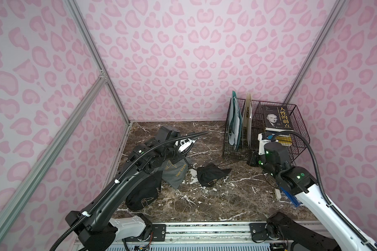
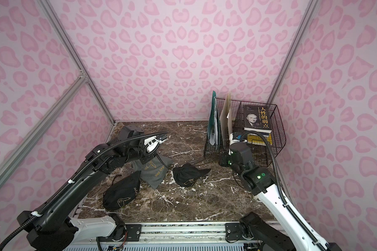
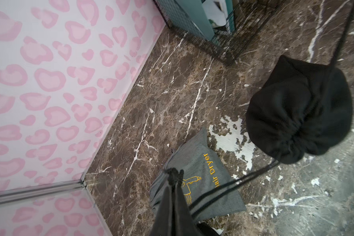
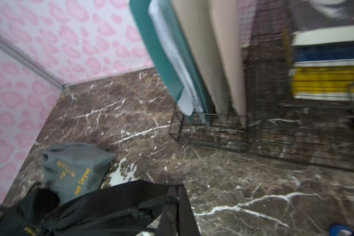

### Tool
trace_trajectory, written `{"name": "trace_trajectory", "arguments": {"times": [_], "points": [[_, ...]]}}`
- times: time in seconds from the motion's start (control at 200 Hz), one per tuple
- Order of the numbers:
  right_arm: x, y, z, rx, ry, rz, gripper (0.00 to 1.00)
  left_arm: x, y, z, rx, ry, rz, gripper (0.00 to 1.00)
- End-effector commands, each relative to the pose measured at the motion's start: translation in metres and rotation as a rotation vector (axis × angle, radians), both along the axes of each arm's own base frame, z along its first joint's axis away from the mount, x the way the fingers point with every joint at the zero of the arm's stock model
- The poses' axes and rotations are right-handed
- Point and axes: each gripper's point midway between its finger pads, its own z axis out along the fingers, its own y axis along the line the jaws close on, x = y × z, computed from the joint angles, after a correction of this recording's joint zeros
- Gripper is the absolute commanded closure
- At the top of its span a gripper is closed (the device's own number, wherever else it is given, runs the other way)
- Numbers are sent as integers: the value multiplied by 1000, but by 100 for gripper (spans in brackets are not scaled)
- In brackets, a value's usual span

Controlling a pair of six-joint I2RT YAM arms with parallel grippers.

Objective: Pack away hair dryers
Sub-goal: Place the drawstrings on both sides at the center of the board.

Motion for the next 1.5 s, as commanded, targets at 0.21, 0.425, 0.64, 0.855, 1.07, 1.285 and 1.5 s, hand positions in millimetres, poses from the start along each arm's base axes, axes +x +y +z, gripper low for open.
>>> {"name": "trace_trajectory", "arguments": {"times": [0.21,0.425,0.64,0.855,1.07,1.285,1.5], "points": [[11,100,-28,0,24,173,100,42,23,2,-39,5,115,98],[22,152,-46,1,68,279,100,63,31,-2,-39,25,151,98],[22,201,-63,4,138,409,100,93,36,6,-23,-7,178,98],[10,230,-70,45,162,483,100,112,36,8,-56,28,209,99],[-2,240,-79,50,182,504,100,116,34,-6,-67,56,227,98],[-6,235,-87,54,190,496,100,110,35,-32,-57,120,237,98],[-16,239,-98,47,243,548,93,83,33,-83,-37,319,230,91]]}}
